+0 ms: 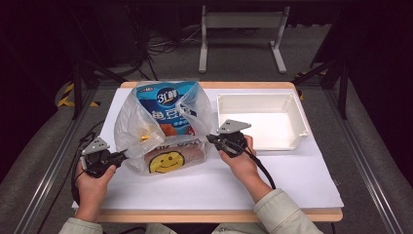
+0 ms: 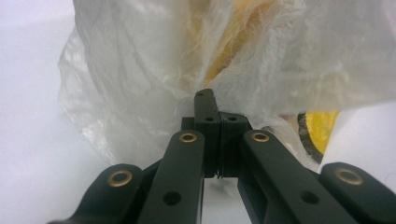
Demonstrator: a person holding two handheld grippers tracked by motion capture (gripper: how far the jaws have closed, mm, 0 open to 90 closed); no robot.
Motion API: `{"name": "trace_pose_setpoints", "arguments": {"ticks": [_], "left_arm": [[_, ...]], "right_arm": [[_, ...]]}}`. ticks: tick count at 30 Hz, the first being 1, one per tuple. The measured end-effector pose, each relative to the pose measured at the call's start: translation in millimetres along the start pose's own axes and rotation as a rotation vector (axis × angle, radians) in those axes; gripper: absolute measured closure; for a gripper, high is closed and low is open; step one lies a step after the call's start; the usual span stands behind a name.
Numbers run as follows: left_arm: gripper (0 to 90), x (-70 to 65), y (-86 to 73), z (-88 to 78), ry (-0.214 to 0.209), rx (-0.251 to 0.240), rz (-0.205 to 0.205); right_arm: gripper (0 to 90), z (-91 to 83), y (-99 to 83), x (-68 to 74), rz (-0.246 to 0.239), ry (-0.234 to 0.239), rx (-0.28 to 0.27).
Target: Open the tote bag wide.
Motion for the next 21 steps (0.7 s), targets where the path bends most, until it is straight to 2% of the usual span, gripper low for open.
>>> {"name": "trace_pose_setpoints", "arguments": {"ticks": [5,12,16,18,21], "left_arm": [[89.4,0.8,-5.7,4.6,-0.017,0.050,-0.014],[89.3,-2.2,-12.1,5.6,-0.049,0.091,-0.022],[89.3,-4.6,-17.3,2.4,-0.082,0.112,-0.006],[89.2,-5.8,-18.8,0.3,-0.098,0.106,0.010],[89.2,-8.2,-19.5,-0.5,-0.093,0.108,0.050]], "right_arm": [[90.0,1.3,-4.2,1.8,-0.004,0.006,0.022],[90.0,0.8,-12.0,5.0,-0.011,0.020,0.053],[90.0,-2.9,-20.2,7.6,-0.005,0.046,0.060],[90.0,-5.8,-25.9,9.3,0.004,0.061,0.063],[90.0,-11.7,-31.1,10.7,0.014,0.066,0.056]]}}
Point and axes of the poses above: each handheld gripper's, and its own axes: z roughly forward along the jaws, y roughly out of its top, x roughly to its left, the point moved 3 cm from there along z, roughly forward along the jaws, and after that the axes turned 1 degree about y, right-handed, at the moved point
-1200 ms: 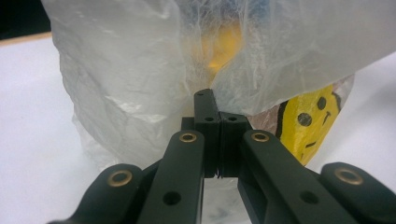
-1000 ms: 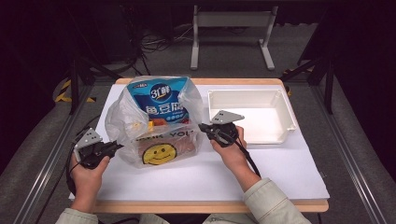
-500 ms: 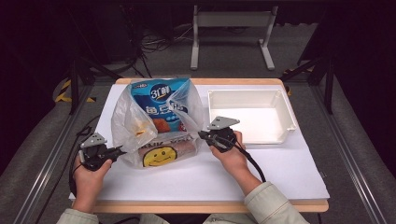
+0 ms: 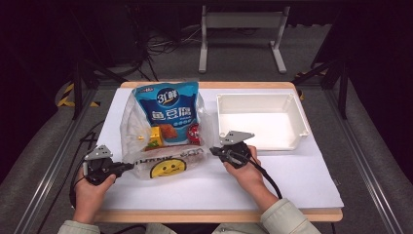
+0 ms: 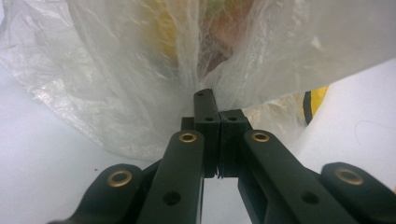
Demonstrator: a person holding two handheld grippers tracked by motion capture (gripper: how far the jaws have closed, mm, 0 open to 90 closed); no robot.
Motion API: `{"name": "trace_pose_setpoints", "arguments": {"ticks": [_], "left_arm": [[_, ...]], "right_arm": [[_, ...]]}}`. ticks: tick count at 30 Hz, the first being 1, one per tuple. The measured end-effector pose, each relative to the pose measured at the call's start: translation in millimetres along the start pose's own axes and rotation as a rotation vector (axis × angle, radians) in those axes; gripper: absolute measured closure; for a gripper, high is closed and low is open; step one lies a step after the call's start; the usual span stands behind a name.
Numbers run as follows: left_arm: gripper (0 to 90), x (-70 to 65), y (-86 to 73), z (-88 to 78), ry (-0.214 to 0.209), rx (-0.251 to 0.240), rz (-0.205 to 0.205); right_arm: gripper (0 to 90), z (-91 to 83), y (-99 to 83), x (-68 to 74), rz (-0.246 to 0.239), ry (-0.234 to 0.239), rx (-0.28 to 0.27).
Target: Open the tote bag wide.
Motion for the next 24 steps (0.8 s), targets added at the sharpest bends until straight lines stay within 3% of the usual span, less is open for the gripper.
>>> {"name": "trace_pose_setpoints", "arguments": {"ticks": [4,7,10,12,14,17,24], "left_arm": [[89.2,-4.0,-0.4,-0.1,-0.019,0.003,0.016],[89.2,-7.4,-1.2,-1.0,-0.039,0.002,0.063],[89.2,-9.0,-2.6,0.3,-0.048,0.022,0.080],[89.2,-10.4,-5.3,4.1,-0.061,0.056,0.073],[89.2,-9.3,-8.5,7.5,-0.053,0.097,0.082],[89.3,-5.9,-12.0,11.9,-0.039,0.125,0.065],[89.2,-4.1,-12.0,10.5,-0.033,0.109,0.055]], "right_arm": [[90.0,-6.1,-2.5,1.8,-0.012,-0.007,0.004],[90.0,-8.5,-6.3,2.3,-0.011,0.001,0.017],[90.0,-7.8,-10.0,1.5,-0.005,0.009,0.038],[90.0,-6.2,-12.5,1.0,0.001,0.015,0.050],[90.0,-3.9,-15.0,1.3,0.002,0.021,0.064],[90.0,-0.5,-17.7,1.8,0.001,0.023,0.086],[90.0,5.5,-23.5,0.4,0.014,0.030,0.116]]}}
Point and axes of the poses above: each handheld gripper's, and its own axes: z roughly forward along the jaws, y roughly out of its top, x roughly to its left, the point moved 3 cm from there along z, roughly forward along the jaws, and after that the axes turned 1 degree about y, right-handed, at the moved point
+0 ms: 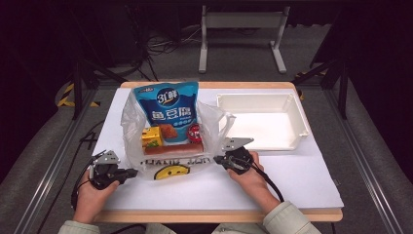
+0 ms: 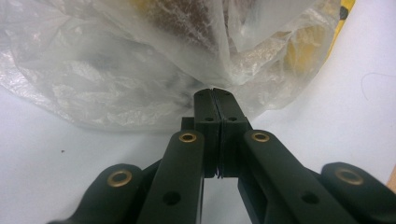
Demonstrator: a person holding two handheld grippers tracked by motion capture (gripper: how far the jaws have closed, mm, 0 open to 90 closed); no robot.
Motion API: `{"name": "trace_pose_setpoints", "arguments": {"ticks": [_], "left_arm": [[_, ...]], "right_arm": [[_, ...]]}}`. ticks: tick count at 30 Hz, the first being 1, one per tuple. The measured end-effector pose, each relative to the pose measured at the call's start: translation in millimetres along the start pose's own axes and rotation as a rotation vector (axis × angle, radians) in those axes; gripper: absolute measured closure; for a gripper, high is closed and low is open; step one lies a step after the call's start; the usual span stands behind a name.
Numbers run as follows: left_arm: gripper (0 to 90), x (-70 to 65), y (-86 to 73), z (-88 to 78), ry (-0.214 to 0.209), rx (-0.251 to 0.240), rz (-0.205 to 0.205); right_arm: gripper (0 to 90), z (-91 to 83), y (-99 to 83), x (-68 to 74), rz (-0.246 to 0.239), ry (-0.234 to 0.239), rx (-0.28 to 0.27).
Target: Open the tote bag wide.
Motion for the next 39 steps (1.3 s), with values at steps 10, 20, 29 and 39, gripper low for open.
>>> {"name": "trace_pose_setpoints", "arguments": {"ticks": [10,20,29,39], "left_arm": [[43.9,-16.5,25.8,-45.7,0.006,-0.259,0.018],[30.2,-41.4,54.0,-71.3,0.080,-0.367,0.084],[78.7,-35.0,52.9,-72.4,0.156,-0.386,0.080],[90.0,-15.7,42.3,-67.8,0.198,-0.356,0.021]], "right_arm": [[90.0,-3.9,1.7,0.9,0.000,0.000,-0.015],[90.0,-6.3,3.8,2.0,-0.004,-0.004,-0.028],[90.0,-12.5,8.4,3.3,-0.013,-0.005,-0.060],[90.0,-9.8,21.5,5.3,-0.026,-0.002,-0.088]]}}
Point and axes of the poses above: each handheld gripper's, and its own axes: z roughly forward along the jaws, y roughly out of its top, x roughly to its left, the point moved 3 cm from there along z, roughly forward along the jaws, and after that the axes turned 1 degree about y, right-handed, at the moved point
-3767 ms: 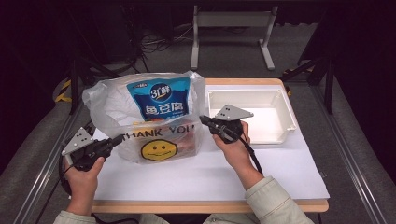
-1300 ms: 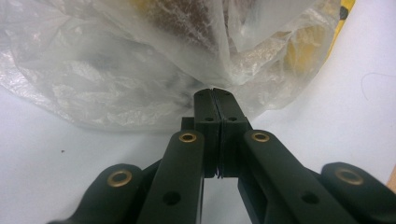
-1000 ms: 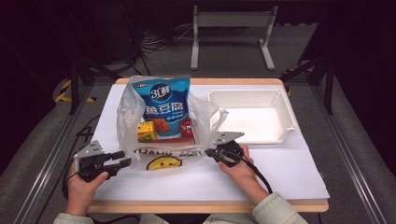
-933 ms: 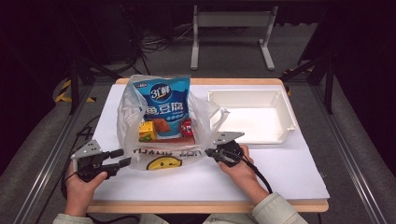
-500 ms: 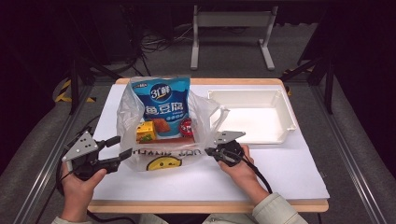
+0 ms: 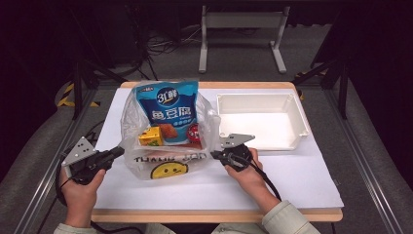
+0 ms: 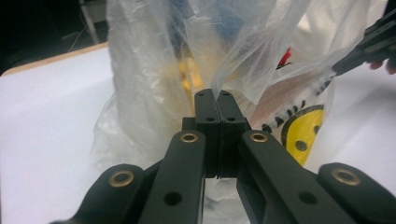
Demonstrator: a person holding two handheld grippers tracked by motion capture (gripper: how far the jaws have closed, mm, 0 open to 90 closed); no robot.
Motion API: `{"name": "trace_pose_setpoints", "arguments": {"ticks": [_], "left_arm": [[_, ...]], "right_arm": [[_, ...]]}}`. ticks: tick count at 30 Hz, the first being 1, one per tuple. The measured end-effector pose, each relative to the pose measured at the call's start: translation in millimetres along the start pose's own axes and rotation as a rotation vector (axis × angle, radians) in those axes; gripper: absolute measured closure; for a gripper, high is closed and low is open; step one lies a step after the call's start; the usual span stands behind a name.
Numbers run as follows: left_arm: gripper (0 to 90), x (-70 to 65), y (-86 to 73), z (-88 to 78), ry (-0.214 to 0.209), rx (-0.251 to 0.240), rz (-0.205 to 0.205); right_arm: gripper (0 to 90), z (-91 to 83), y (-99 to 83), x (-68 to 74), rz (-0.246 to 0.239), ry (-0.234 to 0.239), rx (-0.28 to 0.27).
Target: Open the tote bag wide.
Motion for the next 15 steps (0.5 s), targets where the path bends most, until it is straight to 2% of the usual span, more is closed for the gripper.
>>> {"name": "trace_pose_setpoints", "arguments": {"ticks": [7,15], "left_arm": [[90.0,10.2,-13.9,9.9,0.008,0.061,-0.035],[90.0,19.3,-32.0,26.1,-0.008,0.161,-0.076]], "right_arm": [[90.0,8.3,0.9,1.2,-0.005,0.006,0.017],[90.0,10.6,-1.6,1.1,0.002,0.008,0.025]]}}
Point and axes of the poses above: each handheld gripper's, and its own axes: z roughly forward along the jaws, y roughly out of its top, x roughly to its left, the point moved 3 cm from there along z, roughly forward along the jaws, and after that the axes turned 1 degree about y, right-handed, at the moved point
